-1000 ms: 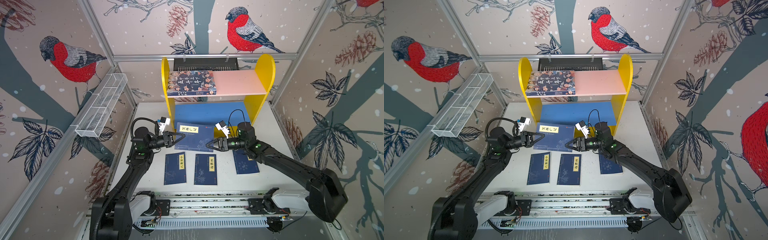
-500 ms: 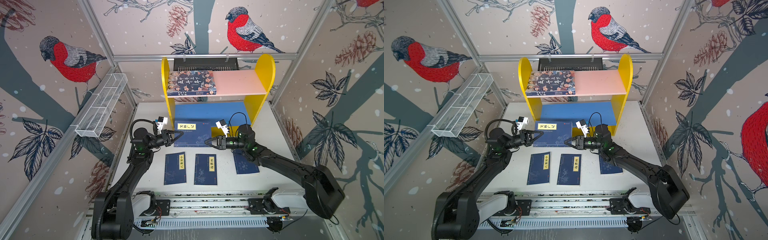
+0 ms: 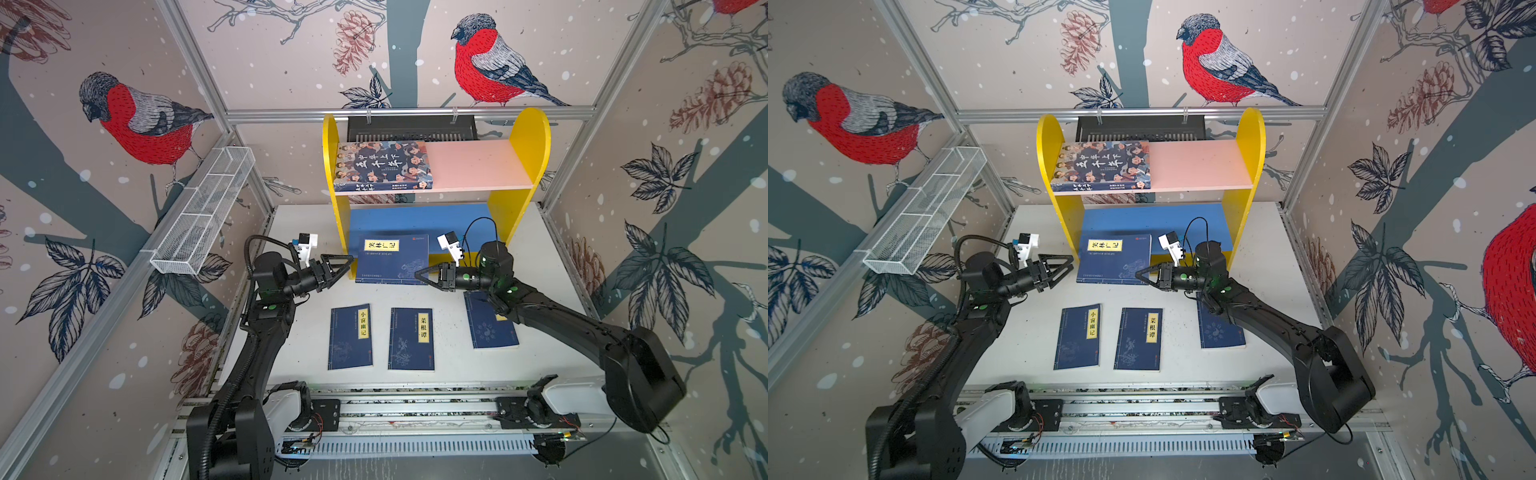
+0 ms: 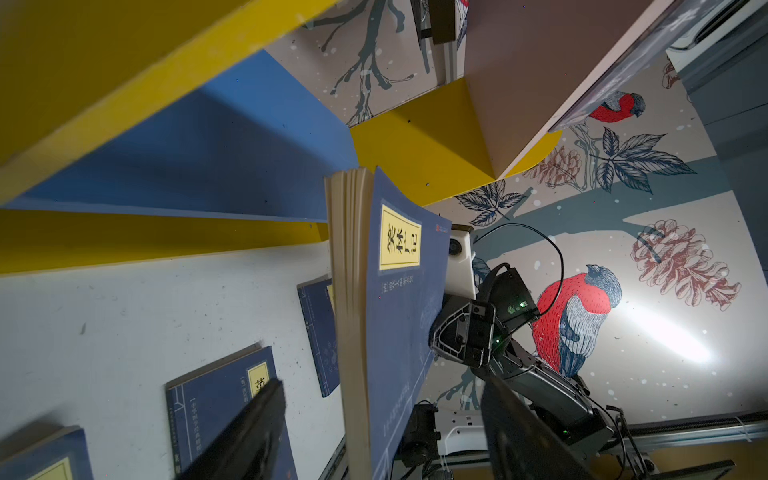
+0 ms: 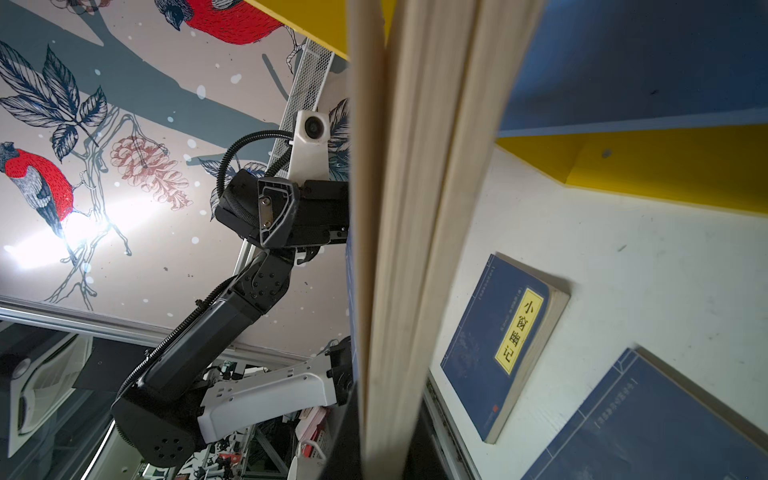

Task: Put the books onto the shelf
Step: 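Carry the book onto the blue shelf with the right gripper while the left withdraws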

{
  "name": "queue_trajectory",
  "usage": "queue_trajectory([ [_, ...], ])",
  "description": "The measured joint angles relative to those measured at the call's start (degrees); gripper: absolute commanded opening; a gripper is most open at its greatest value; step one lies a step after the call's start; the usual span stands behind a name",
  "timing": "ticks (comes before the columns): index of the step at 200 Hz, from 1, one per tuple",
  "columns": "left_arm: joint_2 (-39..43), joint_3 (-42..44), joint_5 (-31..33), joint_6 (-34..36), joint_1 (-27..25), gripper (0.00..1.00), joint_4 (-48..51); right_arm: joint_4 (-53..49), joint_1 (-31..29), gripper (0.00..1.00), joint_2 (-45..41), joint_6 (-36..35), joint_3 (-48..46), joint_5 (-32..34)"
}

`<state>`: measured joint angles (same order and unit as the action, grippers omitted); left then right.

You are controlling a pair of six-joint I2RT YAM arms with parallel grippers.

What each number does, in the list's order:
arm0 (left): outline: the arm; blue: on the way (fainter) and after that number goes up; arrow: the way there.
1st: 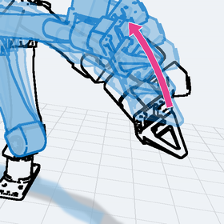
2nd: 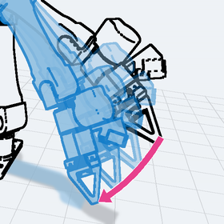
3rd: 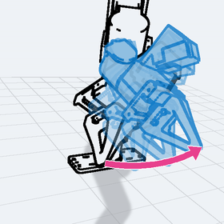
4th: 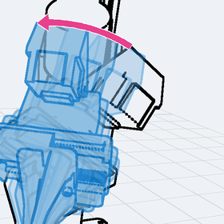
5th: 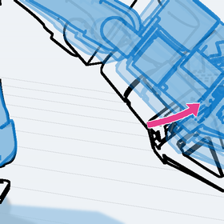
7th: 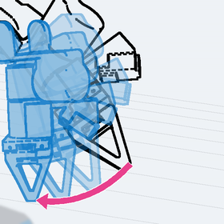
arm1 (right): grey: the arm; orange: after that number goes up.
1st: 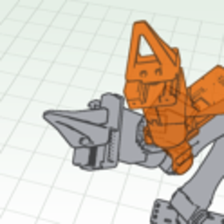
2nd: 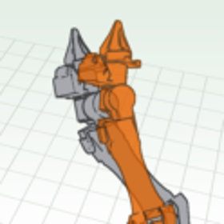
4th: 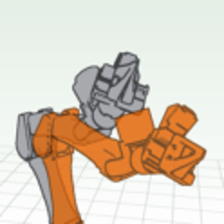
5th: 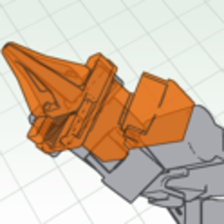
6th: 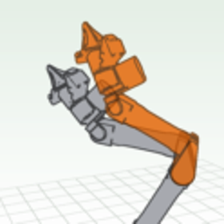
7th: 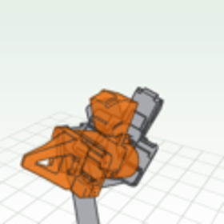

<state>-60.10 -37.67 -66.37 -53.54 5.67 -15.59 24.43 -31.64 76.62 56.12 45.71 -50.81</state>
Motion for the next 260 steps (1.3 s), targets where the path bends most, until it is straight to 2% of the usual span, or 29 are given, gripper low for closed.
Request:
queue_trajectory([
  [50, 0.72, -9.31, 1.07, 12.11, 0.26, 0.76, 13.35, -8.50, 4.35, 0.04, 4.39, -6.69, 7.04, -1.77],
  [94, 1.68, -13.22, 2.03, 19.12, 0.37, 0.77, 20.41, -10.60, 6.16, 0.05, 9.84, -8.11, 9.60, -2.23],
  [157, 1.90, -12.00, 1.81, 18.56, 0.37, 0.77, 20.31, -8.50, 6.16, 0.06, 18.05, -7.63, 14.58, -2.80],
  [260, 2.40, -10.80, 1.40, 16.09, 0.37, 0.77, 17.29, -8.94, 4.76, 0.07, 32.48, -6.67, 29.79, -4.98],
])
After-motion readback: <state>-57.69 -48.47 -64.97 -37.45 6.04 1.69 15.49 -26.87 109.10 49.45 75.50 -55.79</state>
